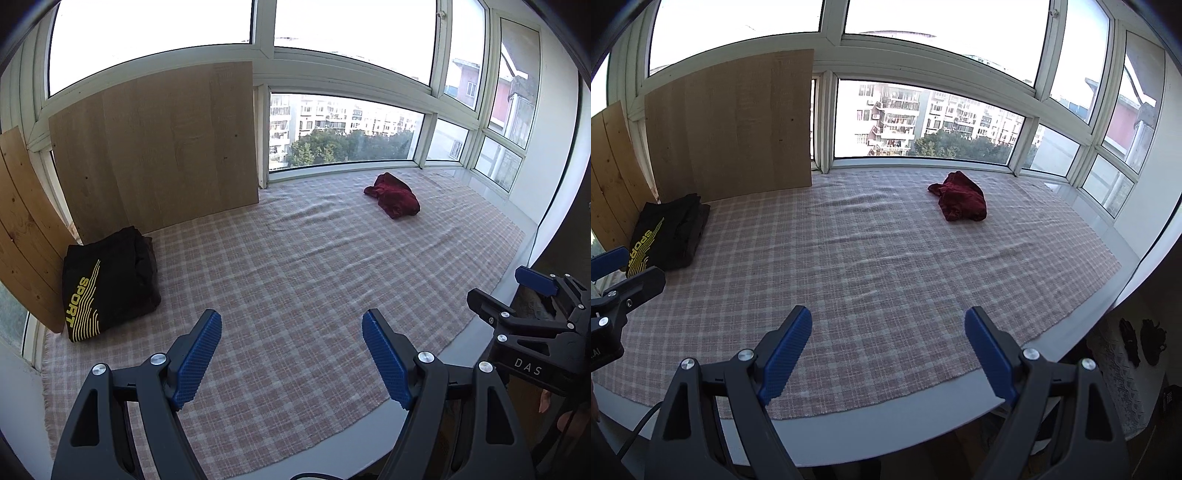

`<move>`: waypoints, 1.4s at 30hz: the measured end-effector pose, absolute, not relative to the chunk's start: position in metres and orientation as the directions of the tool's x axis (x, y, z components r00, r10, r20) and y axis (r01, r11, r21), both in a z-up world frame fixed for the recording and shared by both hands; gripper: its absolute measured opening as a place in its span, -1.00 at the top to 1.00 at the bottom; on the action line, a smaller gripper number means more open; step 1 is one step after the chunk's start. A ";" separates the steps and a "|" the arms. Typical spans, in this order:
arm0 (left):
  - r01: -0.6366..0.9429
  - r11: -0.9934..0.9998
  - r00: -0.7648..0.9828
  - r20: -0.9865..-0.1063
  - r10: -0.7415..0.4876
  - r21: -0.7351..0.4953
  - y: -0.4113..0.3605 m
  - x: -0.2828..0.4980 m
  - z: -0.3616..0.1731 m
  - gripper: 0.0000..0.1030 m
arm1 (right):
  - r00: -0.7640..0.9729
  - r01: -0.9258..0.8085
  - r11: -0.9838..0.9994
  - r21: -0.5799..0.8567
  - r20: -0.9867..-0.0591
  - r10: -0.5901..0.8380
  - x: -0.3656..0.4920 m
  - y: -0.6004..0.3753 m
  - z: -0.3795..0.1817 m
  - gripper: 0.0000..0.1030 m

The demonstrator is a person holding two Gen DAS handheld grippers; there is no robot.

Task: Fold clothes
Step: 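Move both grippers toward the crumpled dark red T-shirt on the blanket, then close the right gripper on the red T-shirt while the left gripper approaches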

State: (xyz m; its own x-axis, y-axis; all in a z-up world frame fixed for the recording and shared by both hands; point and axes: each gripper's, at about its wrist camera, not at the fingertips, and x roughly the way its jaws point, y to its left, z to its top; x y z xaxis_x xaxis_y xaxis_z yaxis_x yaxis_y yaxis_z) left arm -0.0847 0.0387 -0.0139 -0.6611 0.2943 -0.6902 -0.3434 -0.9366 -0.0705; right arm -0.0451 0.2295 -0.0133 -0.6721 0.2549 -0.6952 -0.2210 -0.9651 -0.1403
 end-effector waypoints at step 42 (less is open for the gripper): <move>-0.393 -0.918 -0.599 -0.743 0.298 -0.052 0.405 -0.343 -0.066 -0.50 | -0.591 -0.171 -0.978 -0.122 -0.781 0.201 -0.329 0.625 -0.089 -0.65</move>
